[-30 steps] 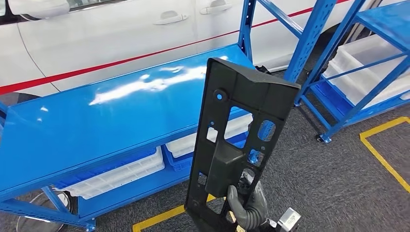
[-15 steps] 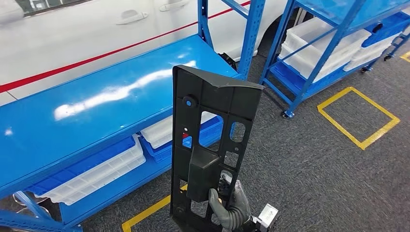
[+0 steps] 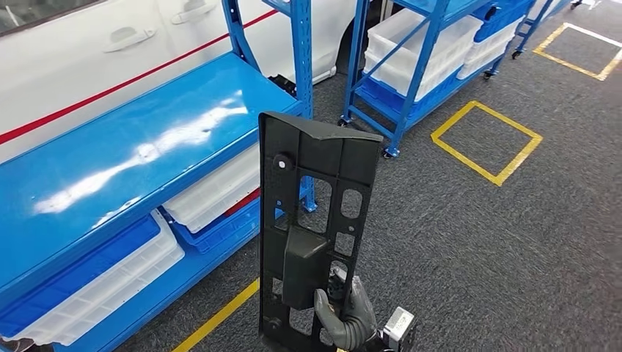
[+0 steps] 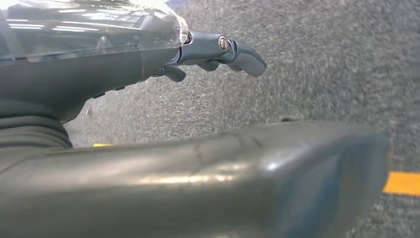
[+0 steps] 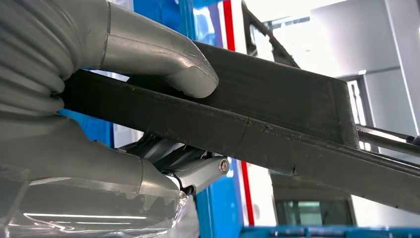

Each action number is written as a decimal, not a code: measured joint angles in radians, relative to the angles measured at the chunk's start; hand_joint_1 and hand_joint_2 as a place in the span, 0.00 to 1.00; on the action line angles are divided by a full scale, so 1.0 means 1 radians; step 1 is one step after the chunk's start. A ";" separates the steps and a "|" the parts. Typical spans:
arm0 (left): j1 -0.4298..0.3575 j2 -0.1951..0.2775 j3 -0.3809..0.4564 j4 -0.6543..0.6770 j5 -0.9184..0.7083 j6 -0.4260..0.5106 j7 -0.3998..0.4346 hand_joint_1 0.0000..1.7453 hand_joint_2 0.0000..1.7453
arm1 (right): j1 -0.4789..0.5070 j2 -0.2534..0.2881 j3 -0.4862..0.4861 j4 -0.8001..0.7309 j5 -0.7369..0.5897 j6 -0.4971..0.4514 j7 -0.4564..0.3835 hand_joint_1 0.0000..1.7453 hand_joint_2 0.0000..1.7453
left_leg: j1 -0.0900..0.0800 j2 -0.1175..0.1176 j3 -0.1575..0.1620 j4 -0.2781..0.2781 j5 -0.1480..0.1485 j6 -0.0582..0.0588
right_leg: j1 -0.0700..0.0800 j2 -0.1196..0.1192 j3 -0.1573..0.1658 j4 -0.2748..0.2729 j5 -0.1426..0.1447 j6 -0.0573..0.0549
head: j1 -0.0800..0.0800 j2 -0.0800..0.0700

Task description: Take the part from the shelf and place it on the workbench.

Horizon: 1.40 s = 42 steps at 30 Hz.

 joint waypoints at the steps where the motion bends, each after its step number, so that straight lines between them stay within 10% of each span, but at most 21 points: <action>1: 0.000 -0.005 -0.002 0.002 0.004 0.000 -0.003 0.00 0.00 | -0.002 0.002 0.000 0.004 -0.001 0.001 0.000 1.00 1.00 | 0.000 -0.027 0.036 -0.066 0.021 0.006 | 0.000 0.013 -0.002 0.001 0.003 0.004 | 0.000 0.000; 3: 0.000 -0.011 -0.007 0.005 0.010 0.000 -0.007 0.00 0.00 | -0.007 0.006 0.000 0.012 0.001 0.001 0.000 1.00 1.00 | -0.003 -0.063 0.072 -0.138 0.033 0.011 | -0.006 0.035 -0.010 0.001 0.010 0.016 | 0.000 0.000; 5: -0.004 -0.017 -0.011 0.006 0.017 0.000 -0.012 0.00 0.00 | -0.009 0.009 0.000 0.017 0.008 -0.005 0.000 1.00 1.00 | -0.004 -0.048 0.076 -0.152 0.038 0.014 | -0.010 0.056 -0.016 -0.002 0.018 0.031 | 0.000 0.000; 7: -0.008 -0.022 -0.018 0.006 0.026 0.000 -0.025 0.00 0.00 | -0.010 0.011 -0.002 0.021 0.018 -0.016 0.000 1.00 1.00 | -0.001 -0.019 0.079 -0.167 0.047 0.025 | -0.006 0.027 -0.029 0.019 0.004 0.042 | 0.000 0.000; 9: -0.008 -0.027 -0.023 0.006 0.035 0.000 -0.040 0.00 0.00 | -0.013 0.011 -0.004 0.023 0.023 -0.025 0.000 1.00 1.00 | -0.002 0.013 0.079 -0.175 0.053 0.034 | -0.003 -0.030 -0.075 0.115 -0.054 0.048 | 0.001 0.000; 12: -0.007 -0.029 -0.027 0.006 0.047 0.000 -0.058 0.00 0.00 | -0.010 0.012 -0.009 0.029 0.022 -0.038 0.000 1.00 1.00 | -0.007 0.058 0.072 -0.171 0.053 0.037 | -0.006 -0.055 -0.144 0.266 -0.112 0.055 | 0.001 0.000; 17: -0.007 -0.035 -0.037 0.005 0.038 0.000 -0.067 0.00 0.00 | -0.007 0.016 -0.018 0.033 0.020 -0.052 0.000 1.00 1.00 | -0.014 0.117 0.070 -0.157 0.044 0.028 | 0.002 -0.118 -0.008 0.024 -0.001 0.042 | 0.001 0.000; 20: -0.005 -0.040 -0.039 -0.003 0.029 0.000 -0.068 0.00 0.00 | -0.006 0.022 -0.019 0.034 0.017 -0.051 0.000 1.00 1.00 | -0.018 0.142 0.071 -0.154 0.041 0.016 | 0.007 -0.112 -0.003 -0.005 0.005 0.022 | 0.001 0.000; 23: 0.006 -0.046 -0.039 -0.031 0.025 -0.001 -0.059 0.00 0.00 | -0.006 0.029 -0.020 0.034 0.015 -0.049 0.000 1.00 1.00 | -0.013 0.107 0.056 -0.108 0.002 0.001 | 0.000 -0.083 -0.007 -0.013 0.016 0.005 | 0.001 0.000; 26: 0.017 -0.049 -0.040 -0.051 0.025 -0.002 -0.053 0.00 0.00 | -0.008 0.037 -0.020 0.036 0.014 -0.049 0.000 1.00 1.00 | -0.008 0.038 -0.025 0.084 -0.101 -0.009 | -0.003 -0.049 -0.016 -0.014 0.024 -0.004 | 0.000 0.000; 28: 0.022 -0.049 -0.039 -0.061 0.025 -0.002 -0.052 0.00 0.00 | -0.007 0.038 -0.020 0.039 0.013 -0.049 0.000 1.00 1.00 | -0.007 0.031 -0.049 0.142 -0.108 -0.010 | -0.003 -0.021 -0.020 -0.011 0.027 -0.002 | 0.000 0.000; 31: 0.027 -0.050 -0.039 -0.072 0.026 -0.004 -0.049 0.00 0.00 | -0.007 0.041 -0.020 0.043 0.010 -0.046 0.000 1.00 1.00 | 0.000 -0.008 0.036 -0.032 -0.009 -0.009 | -0.004 0.023 -0.022 -0.003 0.029 0.006 | 0.000 0.000; 34: 0.031 -0.053 -0.039 -0.080 0.028 -0.010 -0.040 0.00 0.00 | -0.010 0.044 -0.020 0.043 0.007 -0.036 0.000 1.00 1.00 | 0.005 -0.064 0.077 -0.137 0.017 -0.002 | -0.005 0.059 -0.036 0.004 0.035 0.026 | 0.001 0.000; 36: 0.030 -0.056 -0.039 -0.087 0.031 -0.013 -0.035 0.00 0.00 | -0.010 0.044 -0.019 0.045 0.007 -0.031 0.000 1.00 1.00 | 0.002 -0.043 0.077 -0.143 0.024 0.012 | -0.009 0.076 -0.044 0.002 0.041 0.041 | 0.001 0.000; 38: 0.032 -0.060 -0.039 -0.096 0.035 -0.017 -0.033 0.00 0.00 | -0.013 0.044 -0.019 0.048 0.007 -0.028 0.000 1.00 1.00 | 0.001 -0.015 0.078 -0.150 0.033 0.029 | -0.007 0.033 -0.063 0.034 0.020 0.050 | 0.002 0.000; 42: 0.041 -0.065 -0.039 -0.107 0.039 -0.031 -0.035 0.00 0.00 | -0.023 0.044 -0.019 0.057 0.007 -0.023 0.000 1.00 1.00 | -0.011 0.050 0.069 -0.152 0.038 0.042 | -0.004 -0.056 -0.173 0.272 -0.096 0.057 | 0.002 0.000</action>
